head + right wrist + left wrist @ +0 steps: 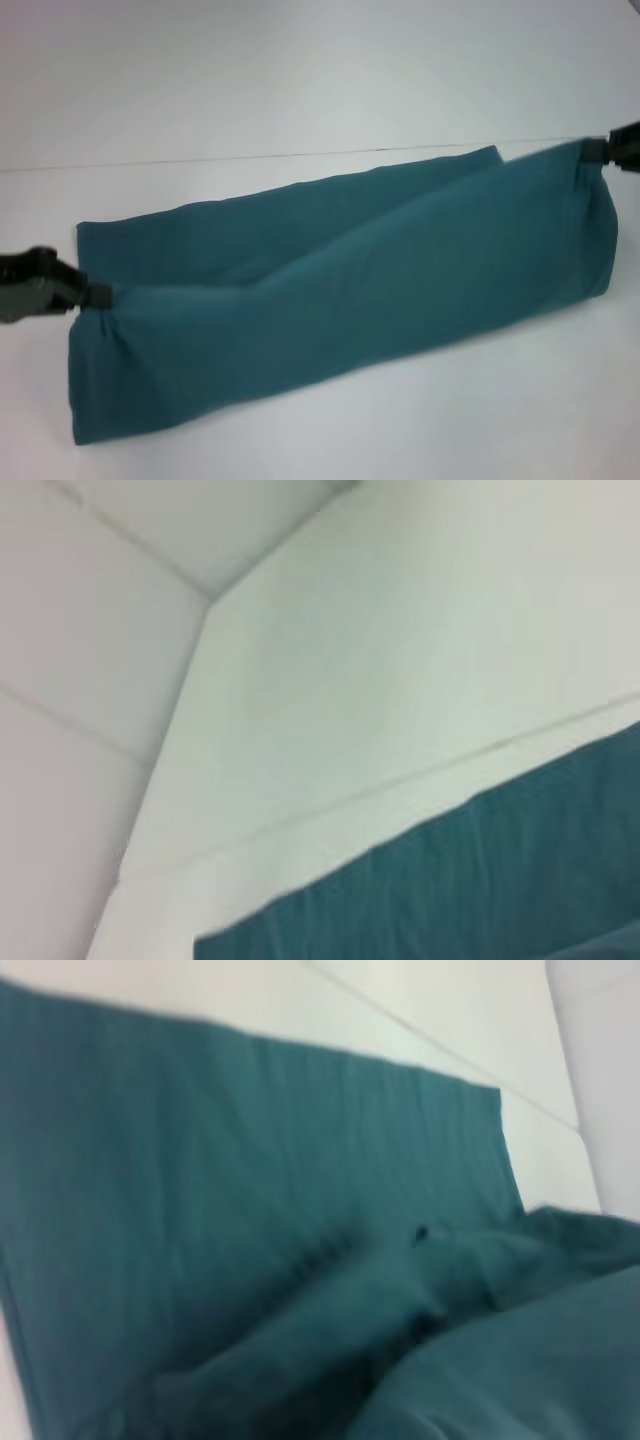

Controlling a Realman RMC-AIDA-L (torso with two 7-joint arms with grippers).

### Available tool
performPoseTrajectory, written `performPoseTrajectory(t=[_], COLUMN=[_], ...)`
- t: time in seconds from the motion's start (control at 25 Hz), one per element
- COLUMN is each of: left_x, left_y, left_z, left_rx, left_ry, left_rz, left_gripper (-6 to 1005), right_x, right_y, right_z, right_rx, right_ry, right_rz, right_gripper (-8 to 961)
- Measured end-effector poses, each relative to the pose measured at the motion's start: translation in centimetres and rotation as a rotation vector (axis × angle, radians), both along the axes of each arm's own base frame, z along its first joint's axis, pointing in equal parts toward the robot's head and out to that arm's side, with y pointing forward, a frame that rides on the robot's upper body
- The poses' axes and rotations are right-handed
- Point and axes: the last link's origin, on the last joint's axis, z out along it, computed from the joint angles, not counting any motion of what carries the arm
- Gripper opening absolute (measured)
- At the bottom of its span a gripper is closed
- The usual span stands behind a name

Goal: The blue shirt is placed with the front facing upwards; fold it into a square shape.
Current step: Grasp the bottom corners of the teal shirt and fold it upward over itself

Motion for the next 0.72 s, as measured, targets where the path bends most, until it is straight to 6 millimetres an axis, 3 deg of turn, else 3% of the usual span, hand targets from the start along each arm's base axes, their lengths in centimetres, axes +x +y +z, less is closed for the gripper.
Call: performPoseTrajectory(t=[0.28,0.72], left_x=[0.0,-0.4], left_y=[2.6,5.0], left_z=[0.1,-2.2], left_rx=[0.108,0.226], left_ry=[0.072,0.172], left_rz=[0.044,0.060], left_gripper=[34,33], right_x=[0.8,1.9], right_y=[1.6,3.9], right_z=[-1.2,-4.7], right_rx=[0.068,0.144], right_ry=[0.002,-0.089], right_rz=[-0.071,-0.158], right_gripper=[49,49])
